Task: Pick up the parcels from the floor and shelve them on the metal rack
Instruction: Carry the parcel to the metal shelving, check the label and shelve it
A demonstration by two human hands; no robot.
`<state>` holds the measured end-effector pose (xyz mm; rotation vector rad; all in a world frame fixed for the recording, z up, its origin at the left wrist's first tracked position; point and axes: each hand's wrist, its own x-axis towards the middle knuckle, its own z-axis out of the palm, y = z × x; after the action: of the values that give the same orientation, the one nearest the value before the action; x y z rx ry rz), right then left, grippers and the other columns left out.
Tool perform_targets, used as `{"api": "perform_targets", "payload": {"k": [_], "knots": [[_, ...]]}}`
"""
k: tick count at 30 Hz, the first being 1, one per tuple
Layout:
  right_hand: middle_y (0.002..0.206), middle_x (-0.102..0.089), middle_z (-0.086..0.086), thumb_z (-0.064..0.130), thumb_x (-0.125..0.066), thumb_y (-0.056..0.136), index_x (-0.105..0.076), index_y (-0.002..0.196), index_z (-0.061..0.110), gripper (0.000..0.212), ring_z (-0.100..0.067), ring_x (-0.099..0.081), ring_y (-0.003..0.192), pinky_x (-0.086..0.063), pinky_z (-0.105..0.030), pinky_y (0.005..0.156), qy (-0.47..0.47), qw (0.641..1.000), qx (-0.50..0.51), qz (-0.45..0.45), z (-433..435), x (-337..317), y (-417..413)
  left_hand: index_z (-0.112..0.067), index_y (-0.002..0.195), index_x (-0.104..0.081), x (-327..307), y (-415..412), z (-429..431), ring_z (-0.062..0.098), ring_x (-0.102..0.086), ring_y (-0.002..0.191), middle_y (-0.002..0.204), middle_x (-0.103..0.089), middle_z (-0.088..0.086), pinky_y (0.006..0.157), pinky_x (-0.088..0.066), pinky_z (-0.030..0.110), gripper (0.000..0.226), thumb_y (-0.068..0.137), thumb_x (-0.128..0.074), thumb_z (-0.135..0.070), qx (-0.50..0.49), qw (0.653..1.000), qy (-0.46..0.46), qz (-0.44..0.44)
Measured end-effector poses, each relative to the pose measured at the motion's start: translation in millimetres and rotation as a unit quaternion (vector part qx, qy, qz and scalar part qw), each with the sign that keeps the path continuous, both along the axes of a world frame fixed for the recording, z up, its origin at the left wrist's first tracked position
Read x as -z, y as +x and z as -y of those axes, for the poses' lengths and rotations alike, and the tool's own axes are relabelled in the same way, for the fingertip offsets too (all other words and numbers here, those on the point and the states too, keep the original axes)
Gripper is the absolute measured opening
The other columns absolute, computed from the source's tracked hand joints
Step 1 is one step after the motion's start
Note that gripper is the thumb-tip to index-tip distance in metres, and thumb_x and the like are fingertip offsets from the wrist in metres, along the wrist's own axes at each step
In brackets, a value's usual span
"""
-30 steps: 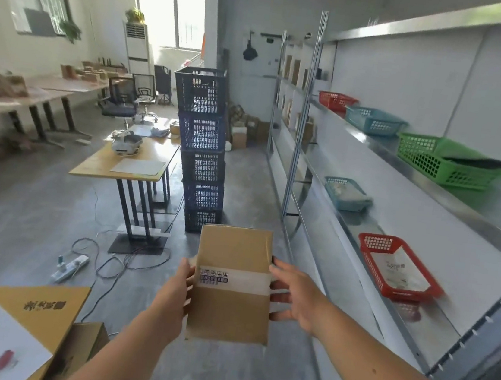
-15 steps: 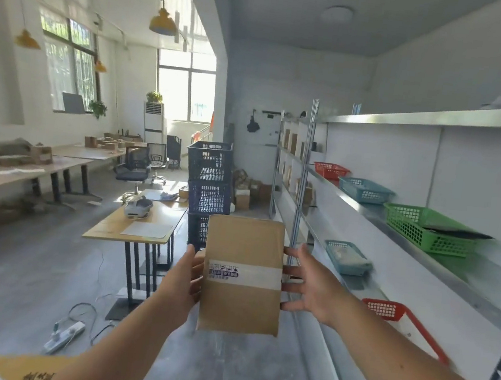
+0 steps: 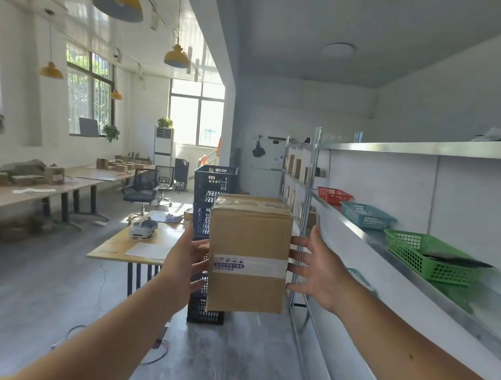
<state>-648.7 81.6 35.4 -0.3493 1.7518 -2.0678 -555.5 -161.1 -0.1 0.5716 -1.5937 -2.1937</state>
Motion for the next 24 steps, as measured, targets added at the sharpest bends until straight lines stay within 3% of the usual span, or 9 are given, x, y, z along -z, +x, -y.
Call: {"api": "perform_targets", "payload": {"k": [4, 8, 14, 20, 24], "knots": [[0.125, -0.071, -0.009, 0.074, -0.032, 0.098, -0.068, 0.118, 0.018, 0.070, -0.029, -0.066, 0.113, -0.049, -0.058, 0.095, -0.013, 1.000, 0.003, -0.013, 0, -10, -8, -0.021, 0.113, -0.073, -18, 2, -7, 0.020, -0.069, 0.097, 0.095, -0.079, -0.002, 0.075, -0.049, 0.039, 0.070, 0.100, -0.031, -0.076, 0.021, 0.999, -0.011, -0.026], [0.122, -0.073, -0.008, 0.078, -0.032, 0.096, -0.069, 0.121, 0.015, 0.077, -0.029, -0.065, 0.115, -0.051, -0.058, 0.090, -0.011, 1.000, -0.006, -0.020, 1, -17, -18, -0.024, 0.126, -0.070, -30, 0, -13, 0.020, -0.067, 0.100, 0.107, -0.074, -0.001, 0.078, -0.050, 0.039, 0.068, 0.102, -0.029, -0.073, 0.020, 0.999, -0.022, -0.038], [0.109, -0.078, -0.003, 0.078, -0.036, 0.095, -0.073, 0.112, 0.025, 0.067, -0.026, -0.070, 0.108, -0.055, -0.049, 0.073, 0.002, 0.999, -0.003, -0.034, 0, -22, -22, -0.025, 0.128, -0.070, -40, -2, -19, 0.020, -0.067, 0.106, 0.119, -0.073, 0.000, 0.075, -0.051, 0.038, 0.072, 0.100, -0.028, -0.077, 0.024, 0.999, -0.022, -0.033], [0.112, -0.077, -0.003, 0.076, -0.037, 0.096, -0.072, 0.111, 0.032, 0.059, -0.026, -0.069, 0.109, -0.054, -0.049, 0.075, -0.001, 0.999, -0.006, -0.042, -1, -27, -26, -0.027, 0.122, -0.070, -48, -4, -24, 0.019, -0.066, 0.108, 0.120, -0.072, -0.002, 0.076, -0.052, 0.039, 0.070, 0.099, -0.028, -0.078, 0.025, 0.999, -0.020, -0.035], [0.097, -0.083, 0.003, 0.076, -0.037, 0.096, -0.074, 0.109, 0.034, 0.057, -0.025, -0.070, 0.109, -0.054, -0.048, 0.076, -0.005, 0.999, -0.007, -0.047, -4, -25, -33, -0.024, 0.125, -0.070, -48, -6, -25, 0.022, -0.066, 0.111, 0.122, -0.070, 0.001, 0.081, -0.054, 0.042, 0.071, 0.098, -0.031, -0.078, 0.029, 0.999, -0.012, -0.039]]}}
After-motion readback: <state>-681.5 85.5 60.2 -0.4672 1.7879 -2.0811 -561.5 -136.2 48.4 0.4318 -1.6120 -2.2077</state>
